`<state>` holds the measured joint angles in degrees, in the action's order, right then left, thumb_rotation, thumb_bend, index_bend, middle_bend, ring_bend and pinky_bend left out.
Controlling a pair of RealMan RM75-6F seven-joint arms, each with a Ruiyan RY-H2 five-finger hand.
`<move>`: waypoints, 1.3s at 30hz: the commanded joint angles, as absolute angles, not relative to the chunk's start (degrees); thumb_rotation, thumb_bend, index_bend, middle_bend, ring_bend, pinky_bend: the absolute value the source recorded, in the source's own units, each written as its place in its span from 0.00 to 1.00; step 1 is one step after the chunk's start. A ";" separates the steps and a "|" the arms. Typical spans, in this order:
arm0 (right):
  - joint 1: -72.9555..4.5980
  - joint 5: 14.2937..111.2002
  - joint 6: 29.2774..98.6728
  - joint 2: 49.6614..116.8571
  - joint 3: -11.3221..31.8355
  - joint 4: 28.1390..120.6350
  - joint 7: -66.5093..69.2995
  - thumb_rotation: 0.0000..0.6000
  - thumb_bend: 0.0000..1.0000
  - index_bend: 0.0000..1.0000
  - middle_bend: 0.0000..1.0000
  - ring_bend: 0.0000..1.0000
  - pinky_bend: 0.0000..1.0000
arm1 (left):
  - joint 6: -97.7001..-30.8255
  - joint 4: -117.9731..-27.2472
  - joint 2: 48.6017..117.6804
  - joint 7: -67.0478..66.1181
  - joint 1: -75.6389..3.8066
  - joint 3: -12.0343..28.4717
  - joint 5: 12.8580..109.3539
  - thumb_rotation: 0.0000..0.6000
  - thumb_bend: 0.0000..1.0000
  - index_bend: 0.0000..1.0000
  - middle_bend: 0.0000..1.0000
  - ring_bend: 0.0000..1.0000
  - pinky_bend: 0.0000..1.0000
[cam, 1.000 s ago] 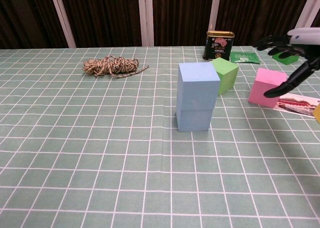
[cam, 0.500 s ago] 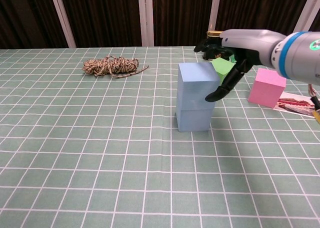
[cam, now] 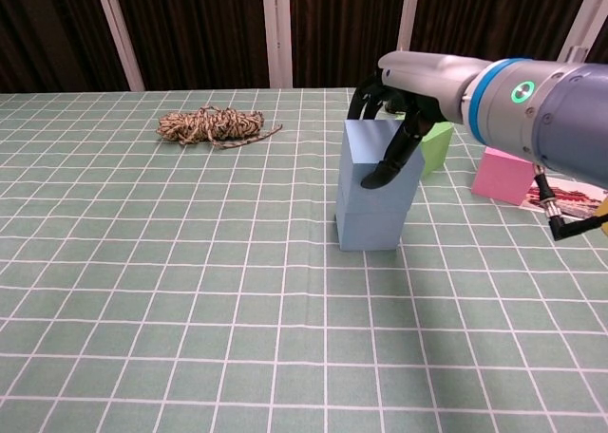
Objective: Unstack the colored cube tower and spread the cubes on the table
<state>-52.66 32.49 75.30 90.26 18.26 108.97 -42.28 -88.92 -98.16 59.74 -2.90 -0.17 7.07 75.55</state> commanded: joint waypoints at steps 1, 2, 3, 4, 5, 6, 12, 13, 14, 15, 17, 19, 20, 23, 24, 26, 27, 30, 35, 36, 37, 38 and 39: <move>-52.22 34.42 76.77 90.81 18.23 108.46 -41.35 1.00 0.16 0.41 0.49 0.24 0.00 | -88.85 -98.14 59.82 -3.07 -0.25 7.07 75.56 1.00 0.17 0.19 0.00 0.00 0.08; -51.95 34.80 76.99 90.55 18.22 108.73 -41.04 1.00 0.16 0.42 0.52 0.26 0.00 | -88.83 -98.13 59.86 -3.17 -0.28 7.07 75.57 1.00 0.17 0.19 0.00 0.00 0.08; -51.66 35.11 77.25 90.17 18.29 109.04 -40.77 1.00 0.17 0.42 0.55 0.27 0.00 | -88.80 -98.12 59.90 -3.27 -0.32 7.06 75.60 1.00 0.17 0.19 0.00 0.00 0.08; -51.34 35.47 77.55 89.66 18.40 109.38 -40.49 1.00 0.18 0.42 0.57 0.29 0.00 | -88.74 -98.11 59.94 -3.40 -0.37 7.04 75.63 1.00 0.17 0.19 0.00 0.00 0.08; -50.96 35.91 77.94 89.07 18.55 109.75 -40.14 1.00 0.18 0.42 0.58 0.29 0.00 | -88.66 -98.08 59.99 -3.51 -0.42 7.02 75.65 1.00 0.17 0.19 0.00 0.00 0.08; -50.48 36.42 78.41 88.38 18.70 110.13 -39.69 1.00 0.18 0.43 0.58 0.30 0.00 | -88.55 -98.08 60.01 -3.59 -0.46 6.98 75.67 1.00 0.17 0.19 0.00 0.00 0.08; -45.90 38.61 80.29 81.26 17.98 113.99 -37.06 1.00 0.19 0.43 0.58 0.30 0.00 | -88.57 -98.15 59.94 -3.53 -0.47 6.91 75.90 1.00 0.17 0.19 0.00 0.00 0.08; -44.90 38.82 79.76 79.52 17.41 115.02 -36.39 1.00 0.19 0.43 0.58 0.30 0.00 | -88.66 -98.17 59.95 -3.52 -0.44 6.93 75.90 1.00 0.17 0.19 0.00 0.00 0.08; -43.85 39.08 78.82 77.64 16.73 116.12 -35.42 1.00 0.19 0.43 0.58 0.30 0.00 | -88.71 -98.19 59.95 -3.52 -0.43 6.94 75.91 1.00 0.17 0.19 0.00 0.00 0.08; -42.75 39.42 77.57 75.75 16.04 117.16 -34.03 1.00 0.19 0.43 0.58 0.30 0.00 | -88.76 -98.21 59.94 -3.51 -0.41 6.94 75.93 1.00 0.17 0.19 0.00 0.00 0.08; -40.41 40.63 75.16 72.17 14.59 118.95 -30.63 1.00 0.19 0.43 0.58 0.30 0.00 | -88.90 -98.28 59.92 -3.45 -0.32 6.94 75.95 1.00 0.17 0.20 0.00 0.00 0.08; -38.31 43.08 73.03 69.18 12.78 119.68 -27.67 1.00 0.19 0.43 0.58 0.30 0.00 | -89.16 -98.40 59.91 -3.55 -0.16 6.95 75.87 1.00 0.17 0.20 0.00 0.00 0.08; -37.28 44.65 72.21 67.99 11.82 119.81 -26.20 1.00 0.19 0.43 0.58 0.30 0.00 | -89.38 -98.45 59.91 -3.65 -0.05 6.94 75.89 1.00 0.17 0.20 0.00 0.00 0.08; -33.92 49.82 70.09 65.07 8.83 119.99 -20.96 1.00 0.19 0.43 0.58 0.30 0.00 | -89.80 -98.66 59.80 -3.53 0.21 6.90 76.00 1.00 0.17 0.20 0.00 0.00 0.08; -32.83 51.51 69.54 64.30 7.84 119.73 -19.26 1.00 0.19 0.43 0.58 0.30 0.00 | -89.88 -98.65 59.80 -3.52 0.24 6.95 75.96 1.00 0.17 0.20 0.00 0.00 0.08; -31.26 54.69 68.61 63.36 6.08 118.58 -17.01 1.00 0.19 0.43 0.58 0.30 0.00 | -89.83 -98.54 59.93 -3.65 0.18 7.14 75.63 1.00 0.17 0.20 0.00 0.00 0.08; -30.67 55.95 68.31 63.18 5.32 117.81 -16.38 1.00 0.19 0.43 0.58 0.30 0.00 | -89.62 -98.51 59.98 -3.75 0.09 7.15 75.48 1.00 0.17 0.20 0.00 0.00 0.08; -29.76 58.22 67.53 63.85 3.95 115.12 -15.48 1.00 0.19 0.41 0.51 0.28 0.00 | -89.07 -98.58 59.96 -3.94 -0.11 7.04 75.42 1.00 0.17 0.20 0.00 0.00 0.08; -30.57 57.42 62.22 64.43 3.47 111.82 -13.29 1.00 0.18 0.17 0.17 0.11 0.00 | -89.76 -99.15 59.84 -4.52 0.24 6.66 76.14 1.00 0.17 0.20 0.00 0.00 0.08; -30.78 57.37 61.40 64.27 3.40 111.49 -13.14 1.00 0.17 0.12 0.10 0.08 0.00 | -89.96 -99.25 59.79 -4.51 0.33 6.62 76.31 1.00 0.17 0.20 0.00 0.00 0.08; -31.07 57.50 60.58 64.01 3.23 111.04 -13.47 1.00 0.17 0.08 0.07 0.06 0.00 | -90.21 -99.36 59.72 -4.43 0.46 6.57 76.49 1.00 0.17 0.20 0.00 0.00 0.08; -31.25 57.62 60.21 63.82 3.10 110.85 -13.98 1.00 0.15 0.04 0.03 0.04 0.00 | -90.43 -99.42 59.68 -4.23 0.58 6.56 76.60 1.00 0.17 0.20 0.00 0.00 0.08; -31.37 57.76 60.12 63.56 2.91 110.91 -14.80 1.00 0.14 0.01 0.01 0.03 0.00 | -90.59 -99.42 59.65 -4.02 0.68 6.59 76.62 1.00 0.17 0.21 0.00 0.00 0.08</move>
<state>-30.98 57.64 60.65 63.99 3.33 111.27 -14.06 -90.49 -99.38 59.69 -4.14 0.59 6.60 76.55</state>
